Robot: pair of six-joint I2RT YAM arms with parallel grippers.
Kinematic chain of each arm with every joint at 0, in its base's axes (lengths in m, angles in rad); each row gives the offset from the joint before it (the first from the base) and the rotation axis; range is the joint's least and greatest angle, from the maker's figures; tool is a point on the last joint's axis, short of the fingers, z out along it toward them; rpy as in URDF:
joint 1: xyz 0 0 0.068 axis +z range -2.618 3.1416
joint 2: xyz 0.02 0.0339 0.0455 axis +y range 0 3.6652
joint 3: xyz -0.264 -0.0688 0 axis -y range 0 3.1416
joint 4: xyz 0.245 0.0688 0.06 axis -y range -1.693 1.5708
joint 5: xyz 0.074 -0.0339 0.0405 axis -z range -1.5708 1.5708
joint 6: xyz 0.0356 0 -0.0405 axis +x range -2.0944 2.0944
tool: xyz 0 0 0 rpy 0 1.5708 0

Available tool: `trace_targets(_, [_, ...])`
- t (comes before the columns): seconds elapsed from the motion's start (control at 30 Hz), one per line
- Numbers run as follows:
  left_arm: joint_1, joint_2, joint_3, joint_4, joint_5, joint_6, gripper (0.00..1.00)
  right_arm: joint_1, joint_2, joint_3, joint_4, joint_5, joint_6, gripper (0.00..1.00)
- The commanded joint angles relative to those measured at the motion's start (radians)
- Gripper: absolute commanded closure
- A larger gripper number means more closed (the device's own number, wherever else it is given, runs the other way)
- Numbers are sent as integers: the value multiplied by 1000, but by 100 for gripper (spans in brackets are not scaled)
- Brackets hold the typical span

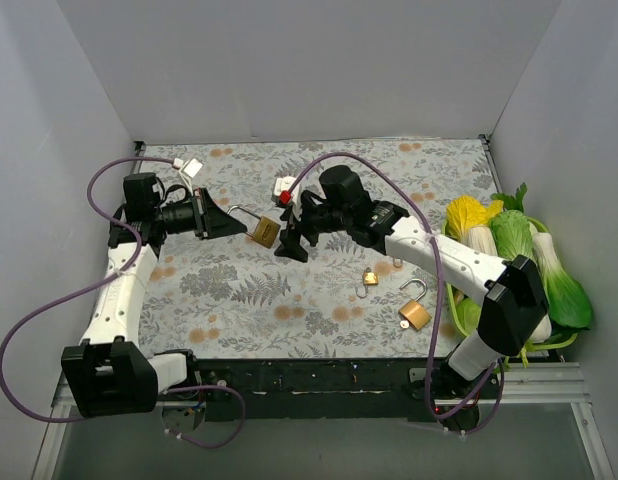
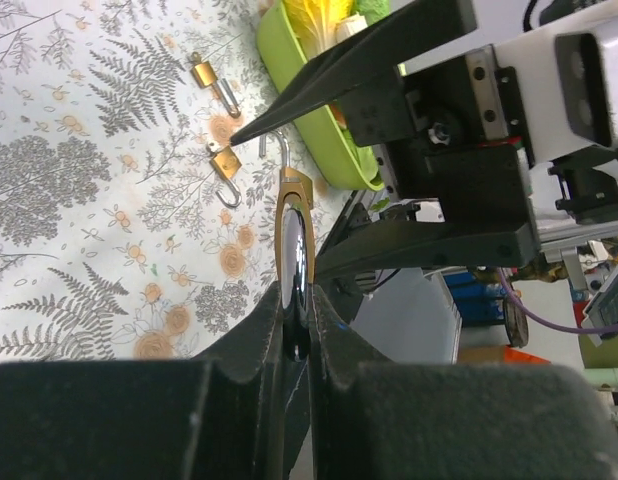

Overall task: Lock with the key
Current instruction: Place the lock at the center of the board.

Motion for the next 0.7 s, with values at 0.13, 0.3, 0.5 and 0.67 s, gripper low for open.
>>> trace_targets(0.13, [-4, -131, -51, 108, 85, -111, 100, 67, -55, -33, 208, 112, 62, 6])
trace_targets(0.3, [-4, -146, -67, 127, 81, -150, 100, 97, -89, -73, 264, 152, 58, 6])
trace_targets(0.5, [-4, -149, -75, 145, 78, -174, 100, 124, -109, -107, 295, 232, 28, 12])
trace_targets(0.67, [-4, -136, -71, 153, 81, -177, 100, 127, -93, -91, 278, 243, 31, 15])
